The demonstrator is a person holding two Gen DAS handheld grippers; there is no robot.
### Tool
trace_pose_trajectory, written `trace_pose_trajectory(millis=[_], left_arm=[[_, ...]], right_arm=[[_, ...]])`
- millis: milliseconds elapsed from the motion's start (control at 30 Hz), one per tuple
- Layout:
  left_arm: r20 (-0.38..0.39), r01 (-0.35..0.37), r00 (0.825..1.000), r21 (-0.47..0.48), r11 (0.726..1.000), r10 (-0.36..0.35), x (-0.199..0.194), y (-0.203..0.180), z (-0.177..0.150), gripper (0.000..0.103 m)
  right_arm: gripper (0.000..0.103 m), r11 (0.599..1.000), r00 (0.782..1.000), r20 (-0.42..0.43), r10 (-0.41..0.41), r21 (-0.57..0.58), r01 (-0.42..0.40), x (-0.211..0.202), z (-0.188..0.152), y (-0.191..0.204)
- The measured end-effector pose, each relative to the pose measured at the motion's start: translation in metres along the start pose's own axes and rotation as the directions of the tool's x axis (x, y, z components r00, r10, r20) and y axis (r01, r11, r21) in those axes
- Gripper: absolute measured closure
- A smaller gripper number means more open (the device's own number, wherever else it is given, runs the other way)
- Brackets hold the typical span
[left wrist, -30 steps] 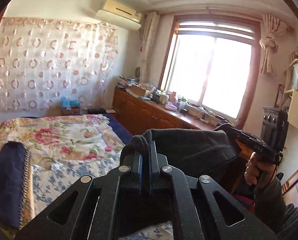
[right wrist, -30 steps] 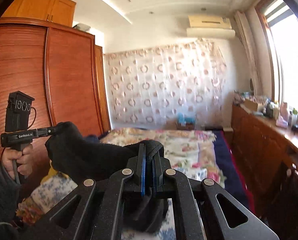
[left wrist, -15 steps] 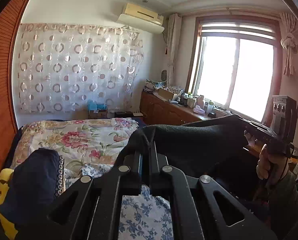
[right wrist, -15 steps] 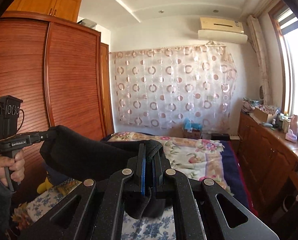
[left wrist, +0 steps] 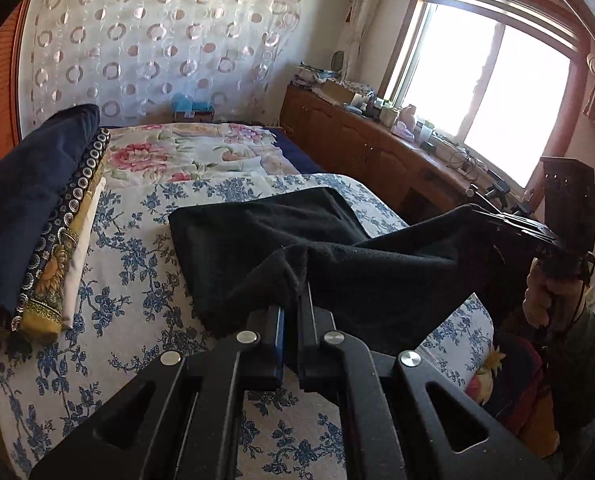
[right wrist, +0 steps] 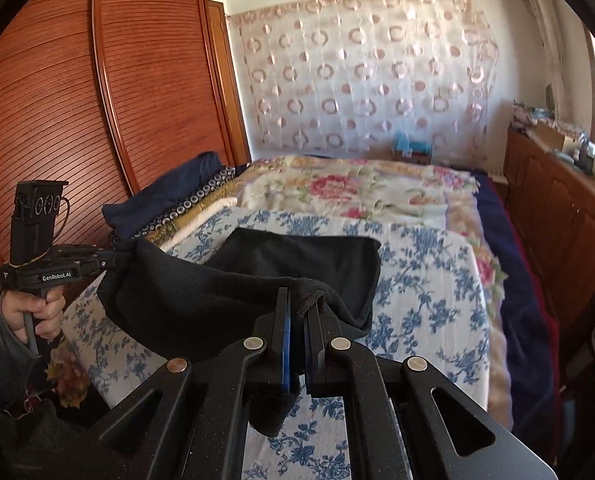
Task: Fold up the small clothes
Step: 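Lift the held edge with both tools and fold it over the shirt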
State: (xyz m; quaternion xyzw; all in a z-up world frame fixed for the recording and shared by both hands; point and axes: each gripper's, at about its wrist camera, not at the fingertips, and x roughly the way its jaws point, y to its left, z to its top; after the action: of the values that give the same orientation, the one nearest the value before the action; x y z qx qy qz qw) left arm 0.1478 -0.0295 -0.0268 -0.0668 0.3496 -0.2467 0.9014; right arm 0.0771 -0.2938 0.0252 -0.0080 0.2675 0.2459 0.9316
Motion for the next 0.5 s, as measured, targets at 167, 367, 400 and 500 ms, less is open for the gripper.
trace_pose_trajectory(millis=[167, 367, 400, 500], left_arm=[[-0.017, -0.02, 1.0, -0.046, 0.999, 0.019, 0.021, 0.025, 0.019, 0.098], [-0.025, -0.051, 0.998, -0.074, 0.996, 0.049, 0.056, 0.053, 0.056, 0.098], [-0.029, -0.054, 0.998, -0.082, 0.995, 0.052, 0.065, 0.06, 0.063, 0.098], [-0.065, -0.064, 0.996, -0.098, 0.993, 0.058, 0.089, 0.075, 0.072, 0.096]], right_arm=[[0.099, 0.999, 0.999, -0.031, -0.008, 0.039, 0.009, 0.042, 0.042, -0.011], [0.099, 0.997, 0.997, -0.071, 0.0, 0.075, 0.005, 0.116, 0.091, -0.036], [0.099, 0.997, 0.997, -0.082, -0.004, 0.082, 0.011, 0.131, 0.099, -0.041], [0.099, 0.992, 0.992, -0.128, 0.008, 0.124, 0.008, 0.181, 0.112, -0.058]])
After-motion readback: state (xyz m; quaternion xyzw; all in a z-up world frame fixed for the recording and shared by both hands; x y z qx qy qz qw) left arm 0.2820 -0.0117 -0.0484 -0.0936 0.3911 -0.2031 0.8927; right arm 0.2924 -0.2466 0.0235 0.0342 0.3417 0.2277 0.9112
